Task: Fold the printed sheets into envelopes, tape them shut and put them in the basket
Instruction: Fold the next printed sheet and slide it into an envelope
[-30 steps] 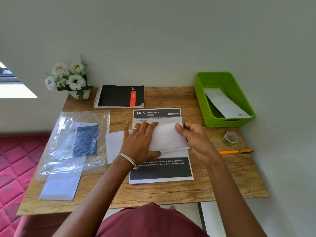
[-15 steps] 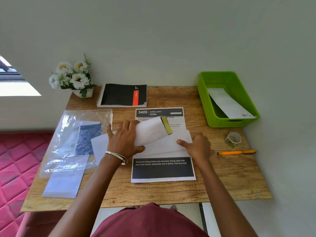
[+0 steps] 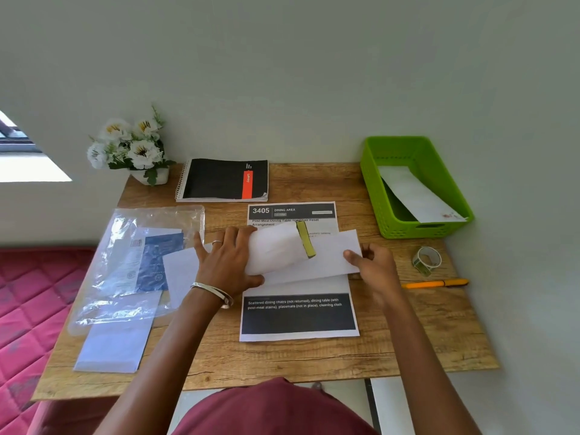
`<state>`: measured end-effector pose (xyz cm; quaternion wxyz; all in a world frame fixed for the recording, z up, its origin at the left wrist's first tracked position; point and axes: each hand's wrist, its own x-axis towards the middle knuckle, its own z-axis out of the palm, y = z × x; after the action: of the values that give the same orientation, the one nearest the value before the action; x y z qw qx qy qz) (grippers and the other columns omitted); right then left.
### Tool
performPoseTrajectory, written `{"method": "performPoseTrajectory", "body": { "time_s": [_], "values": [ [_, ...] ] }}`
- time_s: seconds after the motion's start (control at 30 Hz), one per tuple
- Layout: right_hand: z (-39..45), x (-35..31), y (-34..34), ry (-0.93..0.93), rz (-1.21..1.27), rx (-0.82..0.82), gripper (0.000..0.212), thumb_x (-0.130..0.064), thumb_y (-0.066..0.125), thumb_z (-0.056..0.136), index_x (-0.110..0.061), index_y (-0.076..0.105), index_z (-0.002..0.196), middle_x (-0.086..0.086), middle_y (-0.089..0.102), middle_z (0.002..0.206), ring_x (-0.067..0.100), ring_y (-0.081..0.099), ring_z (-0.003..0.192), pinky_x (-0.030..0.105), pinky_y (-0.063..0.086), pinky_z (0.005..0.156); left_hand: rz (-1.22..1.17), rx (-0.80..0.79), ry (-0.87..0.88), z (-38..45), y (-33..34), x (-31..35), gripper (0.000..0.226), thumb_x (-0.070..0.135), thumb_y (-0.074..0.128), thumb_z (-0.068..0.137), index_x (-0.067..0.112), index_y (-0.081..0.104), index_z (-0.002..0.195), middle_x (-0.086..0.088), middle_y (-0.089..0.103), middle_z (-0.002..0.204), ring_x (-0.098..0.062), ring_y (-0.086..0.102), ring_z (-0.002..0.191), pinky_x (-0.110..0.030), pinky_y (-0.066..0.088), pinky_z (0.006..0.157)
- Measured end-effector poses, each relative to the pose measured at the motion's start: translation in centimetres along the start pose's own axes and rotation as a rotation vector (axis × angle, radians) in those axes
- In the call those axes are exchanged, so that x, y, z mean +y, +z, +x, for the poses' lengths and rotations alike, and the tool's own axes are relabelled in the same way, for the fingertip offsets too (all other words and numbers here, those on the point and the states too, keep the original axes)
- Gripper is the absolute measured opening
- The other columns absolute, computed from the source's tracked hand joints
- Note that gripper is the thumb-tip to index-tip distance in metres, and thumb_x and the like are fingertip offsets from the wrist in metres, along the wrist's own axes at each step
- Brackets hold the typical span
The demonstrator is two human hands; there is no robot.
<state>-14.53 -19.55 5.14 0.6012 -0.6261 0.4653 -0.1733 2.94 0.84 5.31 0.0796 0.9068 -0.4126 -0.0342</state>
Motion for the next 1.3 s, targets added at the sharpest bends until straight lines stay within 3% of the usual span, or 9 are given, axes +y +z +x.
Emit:
{"method": "performPoseTrajectory", "body": {
  "time_s": [0.13, 0.37, 0.6, 0.87, 1.07, 1.3],
  "values": [
    [-0.5, -1.0, -2.0, -0.062, 0.086, 0.061, 0.02, -0.011, 0.061, 0.091, -0.009, 0.053, 0.108, 0.007, 0.064, 0.1, 0.024, 0.067, 0.083, 0.029, 0.054, 0.044, 0.019, -0.006, 0.005, 0.6, 0.0, 0.1, 0.094, 0.055, 0.073, 0.061, 0.024, 0.026, 0.136, -0.003, 0.037, 0.132, -0.027, 0.035, 0.126, -0.07, 0.003, 0.104],
    [-1.9, -3.2, -5.4, -0.333, 0.206, 0.269, 0.029, -0.009, 0.058, 0.093, -0.013, 0.054, 0.121, -0.001, 0.067, 0.096, 0.016, 0.069, 0.059, 0.03, 0.057, 0.046, -0.012, -0.049, 0.002, 1.3, 0.0, 0.6, 0.094, 0.053, 0.073, 0.063, 0.025, 0.022, 0.136, -0.001, 0.035, 0.134, -0.026, 0.03, 0.129, -0.068, 0.001, 0.105],
    [-2.4, -4.4, -6.0, -0.381, 0.501, 0.318, 0.025, -0.005, 0.06, 0.09, -0.012, 0.055, 0.114, -0.002, 0.068, 0.094, 0.015, 0.07, 0.075, 0.023, 0.055, 0.047, -0.148, -0.092, -0.065, 1.6, -0.3, 0.0, 0.096, 0.047, 0.078, 0.062, 0.025, 0.021, 0.136, -0.004, 0.032, 0.138, -0.029, 0.026, 0.133, -0.066, -0.002, 0.108],
    [-2.3, -3.4, -4.6, -0.355, 0.398, 0.252, 0.026, -0.002, 0.058, 0.091, -0.009, 0.054, 0.116, 0.003, 0.065, 0.098, 0.014, 0.07, 0.076, 0.025, 0.056, 0.047, -0.224, -0.11, -0.09, 1.5, -1.3, -0.2, 0.097, 0.044, 0.08, 0.063, 0.024, 0.019, 0.136, -0.005, 0.031, 0.139, -0.028, 0.025, 0.134, -0.061, -0.002, 0.109],
    [-2.2, -3.5, -5.5, -0.369, 0.298, 0.266, 0.03, -0.004, 0.057, 0.092, -0.002, 0.053, 0.121, -0.001, 0.065, 0.098, 0.011, 0.07, 0.064, 0.03, 0.059, 0.05, -0.259, -0.122, -0.044, 1.3, -1.2, -0.5, 0.095, 0.042, 0.08, 0.063, 0.026, 0.02, 0.134, -0.002, 0.031, 0.139, -0.027, 0.026, 0.133, -0.06, -0.005, 0.109],
    [-2.3, -3.2, -6.1, -0.377, 0.287, 0.222, 0.024, -0.002, 0.058, 0.091, -0.003, 0.055, 0.115, 0.011, 0.061, 0.105, 0.013, 0.07, 0.067, 0.027, 0.057, 0.047, -0.229, -0.11, -0.032, 1.3, -0.7, -0.5, 0.098, 0.048, 0.079, 0.059, 0.027, 0.02, 0.134, -0.001, 0.032, 0.137, -0.028, 0.027, 0.132, -0.064, -0.004, 0.108]
  ]
}}
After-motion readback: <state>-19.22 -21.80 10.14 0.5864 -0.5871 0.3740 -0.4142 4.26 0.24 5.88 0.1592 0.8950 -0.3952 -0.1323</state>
